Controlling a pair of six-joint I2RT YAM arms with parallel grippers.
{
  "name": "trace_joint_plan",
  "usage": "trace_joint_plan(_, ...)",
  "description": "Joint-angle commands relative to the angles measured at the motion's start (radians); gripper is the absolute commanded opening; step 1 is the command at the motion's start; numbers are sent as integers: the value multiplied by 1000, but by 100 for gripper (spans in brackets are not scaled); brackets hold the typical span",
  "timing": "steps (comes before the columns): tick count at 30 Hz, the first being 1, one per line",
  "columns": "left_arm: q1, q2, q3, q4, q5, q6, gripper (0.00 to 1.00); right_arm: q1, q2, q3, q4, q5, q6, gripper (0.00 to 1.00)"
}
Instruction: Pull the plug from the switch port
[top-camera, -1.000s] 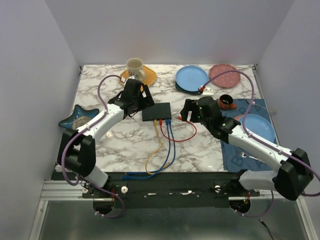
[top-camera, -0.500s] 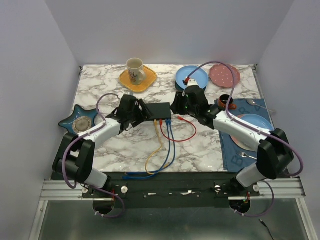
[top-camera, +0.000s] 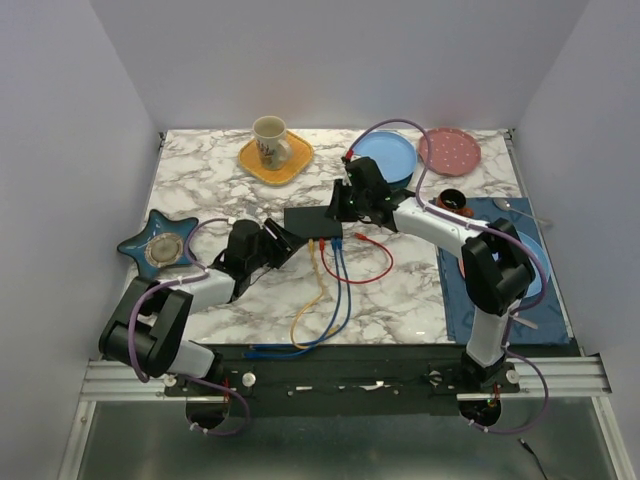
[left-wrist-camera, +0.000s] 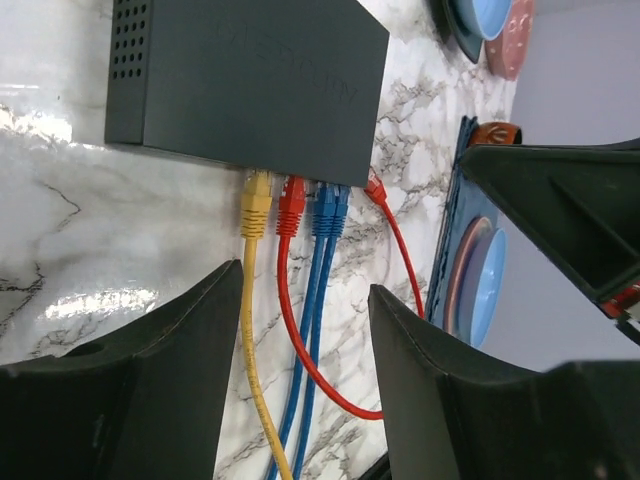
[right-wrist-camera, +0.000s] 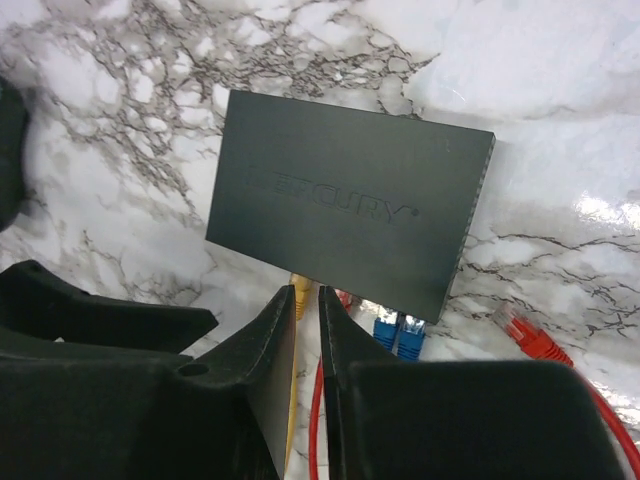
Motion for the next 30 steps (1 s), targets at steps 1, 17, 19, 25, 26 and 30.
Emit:
trace_joint_plan(1, 4, 23, -77, 237, 10, -86, 63, -5, 39, 42, -46, -79, -30, 25)
trace_joint_plan(17, -5, 104, -77, 227, -108, -145, 52, -5, 162, 109, -85, -78, -29, 1)
trace_joint_plan(19, -5, 121, -71, 234, -96, -152, 52, -6, 176, 127, -105, -78, -24, 1)
trace_joint_plan(25, -5, 213, -47, 273, -18, -185, 52, -6, 209, 150, -110, -107, -15, 1)
trace_joint_plan(26, -5, 230, -45, 302, -10, -204, 52, -8, 211, 152, -110, -108, -13, 1)
trace_joint_plan(30, -5, 305, -45, 355, 2, -240, 52, -6, 219, 161, -118, -113, -12, 1)
